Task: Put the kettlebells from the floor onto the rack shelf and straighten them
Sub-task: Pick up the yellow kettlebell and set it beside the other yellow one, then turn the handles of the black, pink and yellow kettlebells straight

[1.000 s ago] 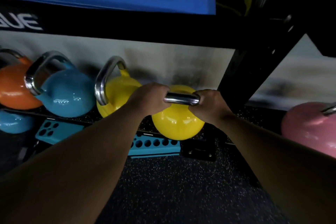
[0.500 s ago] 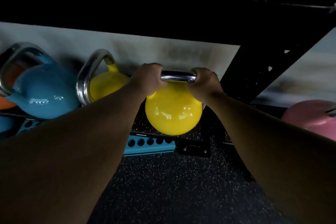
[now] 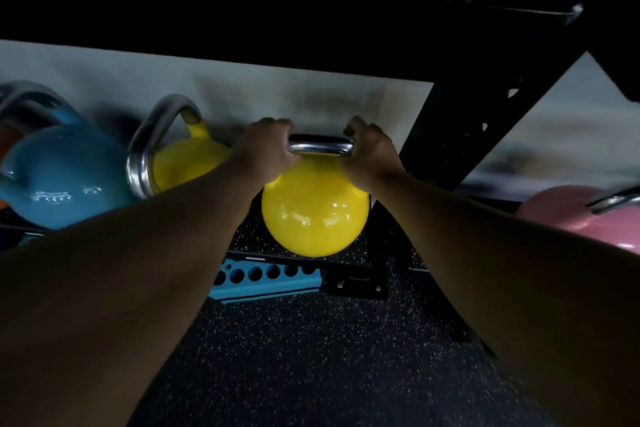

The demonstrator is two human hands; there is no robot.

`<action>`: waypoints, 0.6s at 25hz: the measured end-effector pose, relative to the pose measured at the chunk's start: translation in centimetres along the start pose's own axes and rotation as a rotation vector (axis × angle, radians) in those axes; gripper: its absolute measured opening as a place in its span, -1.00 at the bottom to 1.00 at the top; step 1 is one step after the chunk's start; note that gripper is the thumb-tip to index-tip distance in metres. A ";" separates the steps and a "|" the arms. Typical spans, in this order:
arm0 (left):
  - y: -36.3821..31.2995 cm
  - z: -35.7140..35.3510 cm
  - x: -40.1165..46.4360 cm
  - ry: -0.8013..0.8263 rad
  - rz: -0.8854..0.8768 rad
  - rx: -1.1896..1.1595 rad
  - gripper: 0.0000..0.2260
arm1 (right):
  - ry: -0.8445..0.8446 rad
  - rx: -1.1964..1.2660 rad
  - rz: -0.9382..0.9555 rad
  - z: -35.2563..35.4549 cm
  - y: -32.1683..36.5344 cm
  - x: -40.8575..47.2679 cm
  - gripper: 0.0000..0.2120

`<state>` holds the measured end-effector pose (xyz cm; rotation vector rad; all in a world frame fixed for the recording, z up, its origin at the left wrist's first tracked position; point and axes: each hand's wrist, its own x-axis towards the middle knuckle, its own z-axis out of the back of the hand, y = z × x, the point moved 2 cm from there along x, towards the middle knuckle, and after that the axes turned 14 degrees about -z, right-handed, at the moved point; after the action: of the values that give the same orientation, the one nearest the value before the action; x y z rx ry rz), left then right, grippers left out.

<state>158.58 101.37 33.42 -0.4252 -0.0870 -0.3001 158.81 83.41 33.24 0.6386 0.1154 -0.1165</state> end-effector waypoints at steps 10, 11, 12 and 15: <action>-0.2 -3.0 -8.3 0.401 0.346 0.168 -0.54 | 0.065 -0.003 0.217 2.3 -4.3 -7.3 -0.26; -1.2 -3.4 -8.7 0.501 0.318 0.207 -0.63 | 0.080 0.005 0.234 2.7 -5.1 -8.0 -0.33; -2.7 -3.8 -9.1 0.591 0.275 0.240 -0.69 | 0.091 0.009 0.250 3.3 -6.0 -8.6 -0.41; -8.6 -6.0 -9.4 0.686 0.102 0.282 -0.71 | 0.114 0.000 0.278 6.2 -10.6 -10.5 -0.63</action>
<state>147.15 93.95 29.98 -0.0305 0.5565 -0.3142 147.34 72.00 33.48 0.6557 0.1353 0.1882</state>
